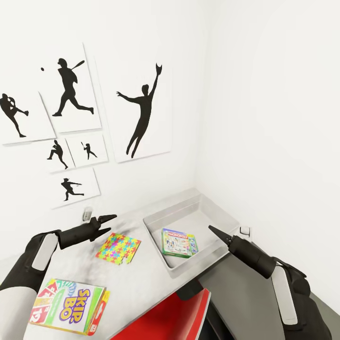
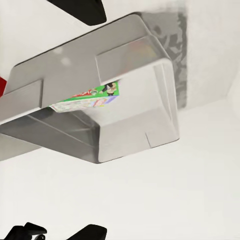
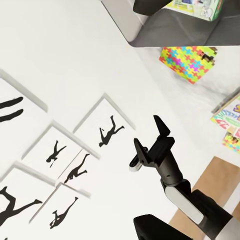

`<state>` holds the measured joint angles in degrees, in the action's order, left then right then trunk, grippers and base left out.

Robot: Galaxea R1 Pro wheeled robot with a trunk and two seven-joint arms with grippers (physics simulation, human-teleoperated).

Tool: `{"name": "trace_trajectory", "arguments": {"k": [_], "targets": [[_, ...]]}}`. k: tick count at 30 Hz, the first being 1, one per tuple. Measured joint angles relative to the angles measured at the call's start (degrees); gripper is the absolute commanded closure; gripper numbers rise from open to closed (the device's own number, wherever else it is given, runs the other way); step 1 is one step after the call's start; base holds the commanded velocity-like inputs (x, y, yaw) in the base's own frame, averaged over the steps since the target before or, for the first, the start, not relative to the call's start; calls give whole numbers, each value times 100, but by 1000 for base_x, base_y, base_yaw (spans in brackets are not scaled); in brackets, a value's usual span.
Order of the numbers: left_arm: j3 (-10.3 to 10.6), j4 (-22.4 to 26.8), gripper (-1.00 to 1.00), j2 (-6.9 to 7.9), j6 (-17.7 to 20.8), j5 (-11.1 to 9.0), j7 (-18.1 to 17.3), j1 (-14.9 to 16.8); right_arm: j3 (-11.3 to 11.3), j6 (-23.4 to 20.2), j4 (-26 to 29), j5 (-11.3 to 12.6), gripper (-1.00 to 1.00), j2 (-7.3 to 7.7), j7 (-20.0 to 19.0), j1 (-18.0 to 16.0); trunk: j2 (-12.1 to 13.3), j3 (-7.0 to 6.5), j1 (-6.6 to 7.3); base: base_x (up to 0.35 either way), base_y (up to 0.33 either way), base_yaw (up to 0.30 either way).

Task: Put all the toys in the child's room - the three board games (two on the bed and one on the table), the two jigsaw puzzles on the table, and the tennis ball on the table - inside the toy box on the table in the child's room.

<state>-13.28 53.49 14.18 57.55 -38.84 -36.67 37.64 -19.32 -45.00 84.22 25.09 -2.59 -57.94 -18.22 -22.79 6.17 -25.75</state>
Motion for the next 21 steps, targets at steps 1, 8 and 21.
{"name": "trace_trajectory", "arguments": {"k": [1, 8, 21], "targets": [[1, 2, -100, -1, -2, 0, 0, -1, 0, -1, 2, 1, -100, 0, -1, 0, 0, 0, 0, 0, 0, 0], [9, 4, -100, -15, -4, 0, 0, -2, 0, -4, 21, 4, -100, 0, -4, 0, 0, 0, 0, 0, 0, 0], [10, 5, -100, -20, -5, 0, -15, -7, 0, -4, 23, 4, -100, 0, 3, 0, 0, 0, 0, 0, 0, 0]]}}
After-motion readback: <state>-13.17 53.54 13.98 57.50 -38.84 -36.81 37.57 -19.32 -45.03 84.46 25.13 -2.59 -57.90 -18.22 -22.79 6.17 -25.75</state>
